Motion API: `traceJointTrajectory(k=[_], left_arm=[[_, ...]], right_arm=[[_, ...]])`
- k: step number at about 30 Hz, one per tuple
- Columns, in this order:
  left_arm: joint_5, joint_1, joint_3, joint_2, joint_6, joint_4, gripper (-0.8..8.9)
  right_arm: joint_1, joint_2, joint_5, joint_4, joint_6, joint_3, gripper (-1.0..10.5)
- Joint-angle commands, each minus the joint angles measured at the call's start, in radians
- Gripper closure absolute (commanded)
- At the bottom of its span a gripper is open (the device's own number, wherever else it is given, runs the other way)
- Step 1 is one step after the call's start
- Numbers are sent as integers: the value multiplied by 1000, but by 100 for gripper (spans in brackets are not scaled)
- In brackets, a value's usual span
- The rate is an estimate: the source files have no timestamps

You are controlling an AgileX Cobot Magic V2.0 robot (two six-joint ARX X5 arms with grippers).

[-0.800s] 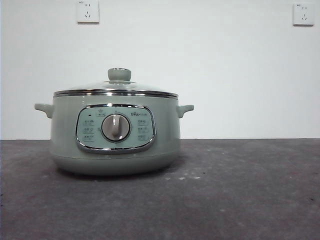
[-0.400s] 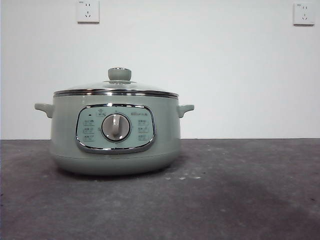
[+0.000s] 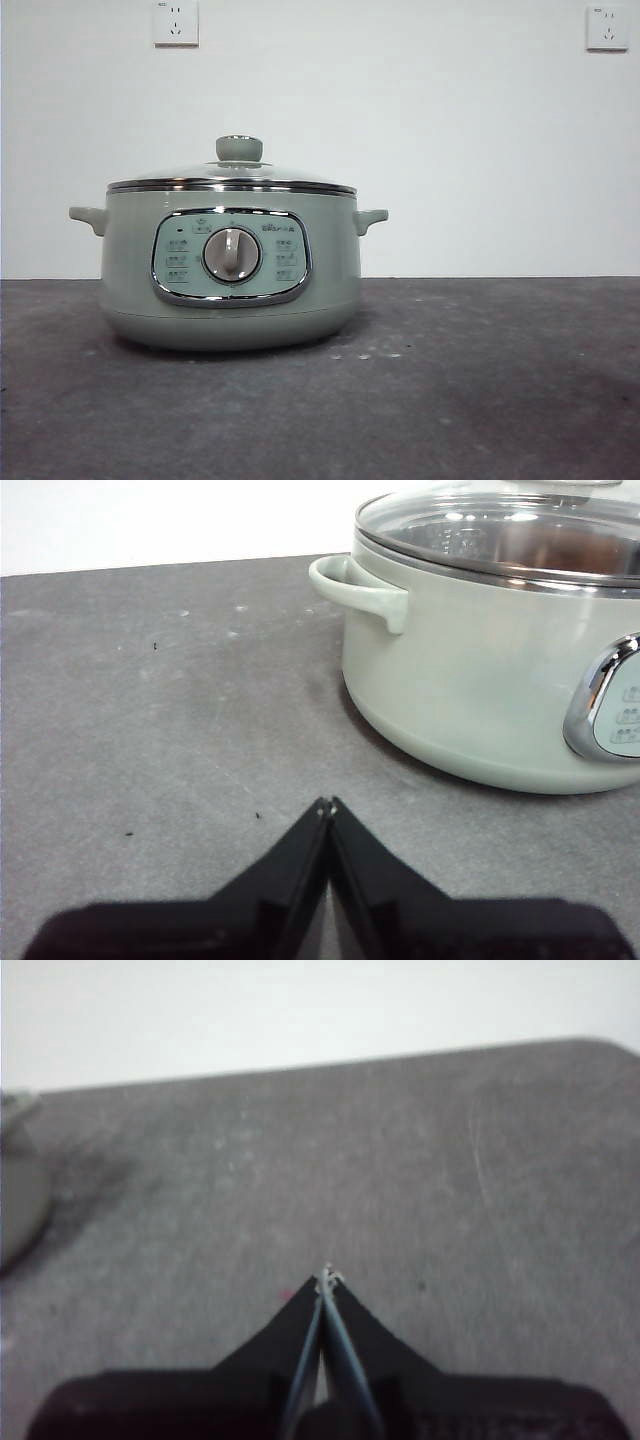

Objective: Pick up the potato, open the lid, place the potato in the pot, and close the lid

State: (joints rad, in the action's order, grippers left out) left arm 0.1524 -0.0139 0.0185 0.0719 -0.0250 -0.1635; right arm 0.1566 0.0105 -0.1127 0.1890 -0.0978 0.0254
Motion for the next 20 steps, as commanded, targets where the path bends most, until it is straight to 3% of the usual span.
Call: traceJointTrajectory(k=[1, 20], left_arm=[[5, 3, -11, 0, 6, 7, 817], [5, 3, -11, 0, 6, 6, 817]], right_arm=[[-2, -3, 1, -10, 20, -11, 946], [-4, 0, 5, -10, 31, -11, 946]])
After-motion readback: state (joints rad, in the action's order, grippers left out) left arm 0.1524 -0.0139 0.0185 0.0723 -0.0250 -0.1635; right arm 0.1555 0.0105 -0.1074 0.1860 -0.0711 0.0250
